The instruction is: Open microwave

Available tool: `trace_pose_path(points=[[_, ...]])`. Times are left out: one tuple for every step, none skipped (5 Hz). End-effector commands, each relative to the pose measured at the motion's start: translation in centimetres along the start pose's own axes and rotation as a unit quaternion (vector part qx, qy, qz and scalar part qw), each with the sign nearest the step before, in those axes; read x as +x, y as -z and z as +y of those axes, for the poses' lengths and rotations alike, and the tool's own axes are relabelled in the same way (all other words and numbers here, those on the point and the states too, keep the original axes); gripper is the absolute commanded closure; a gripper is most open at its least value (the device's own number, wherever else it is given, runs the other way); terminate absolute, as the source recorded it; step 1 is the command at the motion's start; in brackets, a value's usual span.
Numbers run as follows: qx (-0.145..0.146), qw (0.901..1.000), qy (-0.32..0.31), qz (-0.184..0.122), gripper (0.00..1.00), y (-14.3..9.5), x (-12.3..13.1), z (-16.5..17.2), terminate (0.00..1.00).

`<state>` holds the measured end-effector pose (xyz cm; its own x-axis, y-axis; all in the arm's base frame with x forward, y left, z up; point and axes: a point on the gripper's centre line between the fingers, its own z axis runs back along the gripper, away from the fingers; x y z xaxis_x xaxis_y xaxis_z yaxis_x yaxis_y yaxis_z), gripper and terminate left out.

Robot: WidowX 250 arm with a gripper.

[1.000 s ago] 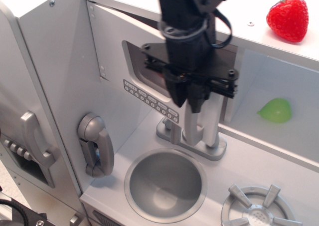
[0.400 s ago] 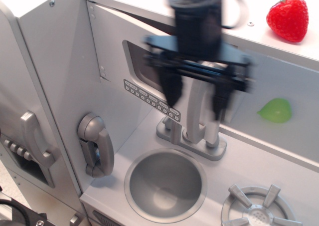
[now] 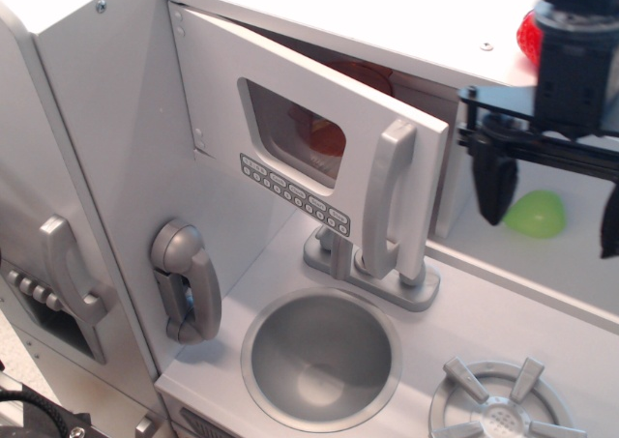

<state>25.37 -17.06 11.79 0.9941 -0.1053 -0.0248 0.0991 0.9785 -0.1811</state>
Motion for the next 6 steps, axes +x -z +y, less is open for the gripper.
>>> trace_pose_path(points=[[-0.005, 0.9912, 0.09, -0.097, 0.0, -1.0, 1.9, -0.7, 0.0], [0.003, 0.9824, 0.127, -0.137, 0.0, -1.5, 1.8, 0.2, 0.0], [0.022, 0.9761, 0.124, -0.177, 0.0, -2.2, 2.0, 2.0, 0.0], [0.023, 0.9749, 0.105, -0.195, 0.0, -3.2, 2.5, 3.0, 0.0], [0.035, 0.9734, 0.089, -0.208, 0.0, -3.8, 3.0, 4.8, 0.0], [0.051, 0.9717, 0.077, -0.217, 0.0, -3.8, 2.7, 6.4, 0.0]])
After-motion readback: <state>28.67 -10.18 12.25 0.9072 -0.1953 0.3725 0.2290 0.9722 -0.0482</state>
